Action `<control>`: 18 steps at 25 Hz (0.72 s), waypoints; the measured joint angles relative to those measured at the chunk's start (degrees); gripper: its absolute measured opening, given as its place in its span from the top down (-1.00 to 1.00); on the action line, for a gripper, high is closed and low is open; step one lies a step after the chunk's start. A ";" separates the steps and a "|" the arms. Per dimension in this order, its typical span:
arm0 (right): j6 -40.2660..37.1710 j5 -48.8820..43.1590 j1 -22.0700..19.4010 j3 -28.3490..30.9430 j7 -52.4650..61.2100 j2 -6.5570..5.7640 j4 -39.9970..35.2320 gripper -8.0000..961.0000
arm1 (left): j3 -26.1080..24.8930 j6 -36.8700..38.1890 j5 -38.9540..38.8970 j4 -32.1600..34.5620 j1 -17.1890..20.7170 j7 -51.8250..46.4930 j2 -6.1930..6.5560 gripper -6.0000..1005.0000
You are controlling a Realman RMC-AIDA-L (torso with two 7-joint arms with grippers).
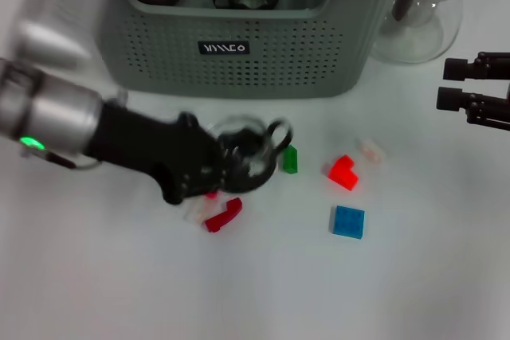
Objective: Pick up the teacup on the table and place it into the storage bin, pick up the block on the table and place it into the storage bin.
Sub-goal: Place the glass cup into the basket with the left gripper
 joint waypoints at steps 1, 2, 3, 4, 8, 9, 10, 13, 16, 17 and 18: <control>0.00 -0.01 -0.01 -0.04 0.00 0.03 0.02 -0.05 | -3.27 4.42 -2.19 -0.66 -0.96 0.57 0.73 0.87; 0.00 -0.01 -0.01 -0.08 0.00 0.05 0.04 -0.05 | -5.06 6.41 -3.57 -0.99 -1.56 0.72 1.15 0.87; 0.00 -0.01 -0.04 -0.09 0.00 0.08 0.07 -0.05 | -7.85 9.40 -6.55 -1.63 -2.42 0.47 1.82 0.87; 0.00 -0.01 -0.04 -0.09 0.00 0.08 0.07 -0.05 | -10.59 11.61 -10.27 -2.31 -3.40 -0.50 2.56 0.87; 0.02 -0.01 -0.18 -0.31 0.00 0.17 0.17 -0.05 | -14.26 12.66 -23.90 -3.25 -5.75 -7.65 4.22 0.87; 0.02 -0.01 -0.21 -0.32 0.00 0.19 0.21 -0.05 | -14.64 11.56 -26.85 -2.75 -6.56 -10.14 4.52 0.88; 0.02 -0.01 -0.21 -0.33 0.00 0.22 0.39 -0.05 | -14.92 9.39 -29.38 -1.82 -7.55 -13.07 4.81 0.88; 0.02 -0.01 -0.22 -0.32 0.00 0.25 0.86 -0.05 | -12.59 -2.52 -29.58 2.97 -10.78 -23.67 5.84 0.88; 0.02 -0.01 -0.45 -0.33 0.00 0.26 1.25 -0.05 | -6.17 -15.91 -21.38 3.72 -16.39 -36.15 8.97 0.88; 0.01 -0.04 -0.54 -0.34 0.00 0.26 1.33 -0.05 | -3.99 -18.98 -16.72 2.14 -19.28 -40.12 10.06 0.88; 0.03 -0.03 -0.59 -0.35 0.00 0.27 1.38 -0.05 | -2.76 -20.55 -13.53 1.11 -21.19 -42.70 10.67 0.88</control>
